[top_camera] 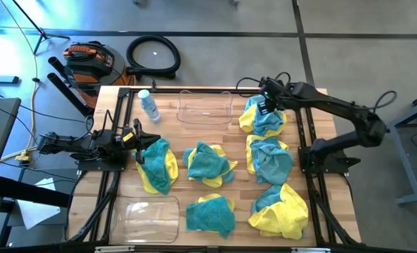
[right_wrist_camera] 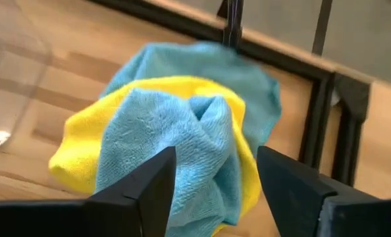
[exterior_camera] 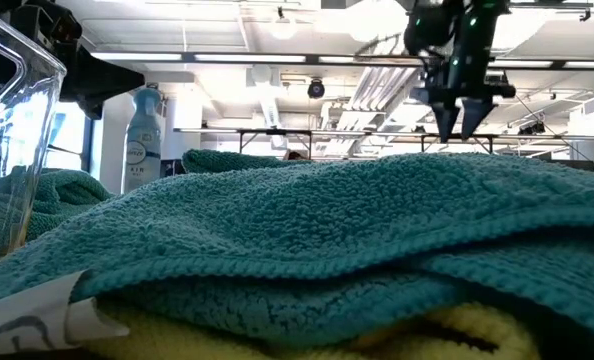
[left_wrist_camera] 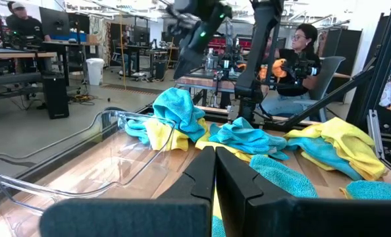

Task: Sort microfiber towel by color & place in baskets
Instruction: Put the blue microfiber towel into the top transparent bin

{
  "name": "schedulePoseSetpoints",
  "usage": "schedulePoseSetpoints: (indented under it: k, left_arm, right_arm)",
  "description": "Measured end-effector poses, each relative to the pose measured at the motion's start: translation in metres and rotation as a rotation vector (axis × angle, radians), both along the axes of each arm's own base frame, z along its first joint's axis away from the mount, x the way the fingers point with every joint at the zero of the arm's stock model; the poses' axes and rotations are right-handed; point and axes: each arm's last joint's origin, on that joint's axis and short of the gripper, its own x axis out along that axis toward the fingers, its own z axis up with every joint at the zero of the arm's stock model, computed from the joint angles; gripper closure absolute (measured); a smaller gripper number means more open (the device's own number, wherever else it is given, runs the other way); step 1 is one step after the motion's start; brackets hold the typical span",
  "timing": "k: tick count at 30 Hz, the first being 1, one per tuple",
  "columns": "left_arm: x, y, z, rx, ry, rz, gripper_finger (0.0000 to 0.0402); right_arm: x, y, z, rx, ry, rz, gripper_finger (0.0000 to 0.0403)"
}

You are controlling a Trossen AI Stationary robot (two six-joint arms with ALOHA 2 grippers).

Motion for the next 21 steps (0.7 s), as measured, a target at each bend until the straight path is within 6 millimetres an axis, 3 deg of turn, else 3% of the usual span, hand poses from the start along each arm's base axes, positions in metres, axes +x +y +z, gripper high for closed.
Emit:
schedulePoseSetpoints:
  k: [16, 21]
  left_arm:
    - [0.0, 0.0, 0.0, 0.0, 0.0, 0.0, 0.0402]
    - [0.0, 0.0, 0.0, 0.0, 0.0, 0.0, 0.0401]
  right_arm:
    - [0.024, -0.038, -0.07, 0.299, 0.08, -0.165, 0.019]
    - [0.027, -0.04, -0.08, 0.356, 0.08, -0.186, 0.025]
